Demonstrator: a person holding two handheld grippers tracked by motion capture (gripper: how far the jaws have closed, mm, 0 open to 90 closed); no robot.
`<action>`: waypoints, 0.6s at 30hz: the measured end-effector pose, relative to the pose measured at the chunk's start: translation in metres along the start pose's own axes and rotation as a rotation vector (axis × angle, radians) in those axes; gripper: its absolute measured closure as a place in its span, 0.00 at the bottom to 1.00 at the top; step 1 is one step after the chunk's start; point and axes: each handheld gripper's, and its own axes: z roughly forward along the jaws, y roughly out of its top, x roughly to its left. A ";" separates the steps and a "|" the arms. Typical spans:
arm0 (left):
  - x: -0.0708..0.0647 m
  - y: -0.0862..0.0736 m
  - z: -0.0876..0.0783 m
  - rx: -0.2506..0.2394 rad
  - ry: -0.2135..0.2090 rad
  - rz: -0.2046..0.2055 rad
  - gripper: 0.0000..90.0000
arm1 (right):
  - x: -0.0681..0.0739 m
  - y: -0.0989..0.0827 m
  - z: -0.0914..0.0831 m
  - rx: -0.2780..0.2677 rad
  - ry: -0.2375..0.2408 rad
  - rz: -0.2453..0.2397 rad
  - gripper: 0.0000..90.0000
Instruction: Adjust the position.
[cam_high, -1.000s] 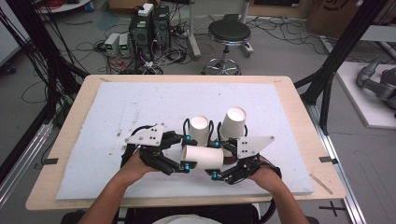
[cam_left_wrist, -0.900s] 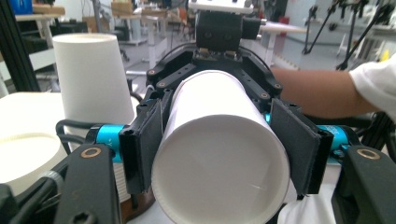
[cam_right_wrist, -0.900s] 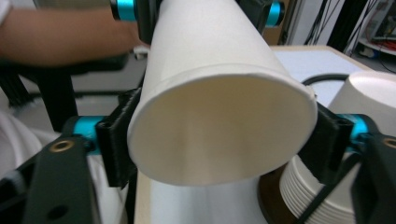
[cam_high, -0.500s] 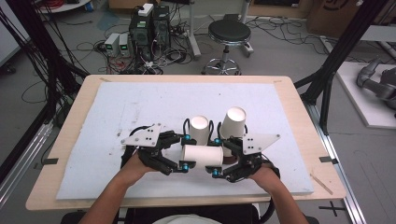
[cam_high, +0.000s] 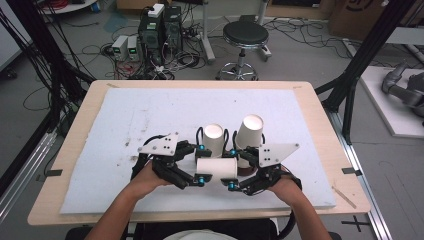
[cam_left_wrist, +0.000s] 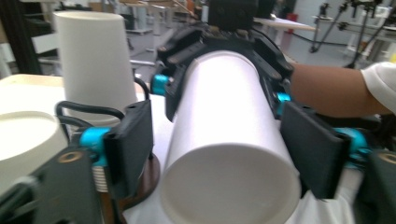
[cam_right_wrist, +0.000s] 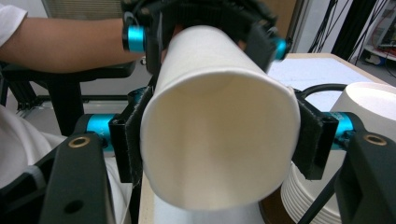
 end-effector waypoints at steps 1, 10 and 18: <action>0.000 0.000 0.000 0.001 -0.002 -0.001 0.41 | 0.000 0.000 -0.001 -0.005 0.002 0.001 0.37; 0.001 0.000 -0.006 -0.060 0.006 -0.007 0.41 | 0.001 -0.002 0.003 -0.075 -0.020 0.077 0.22; 0.000 0.001 -0.006 -0.057 -0.004 0.000 0.43 | 0.001 -0.001 0.002 -0.078 0.006 0.054 0.39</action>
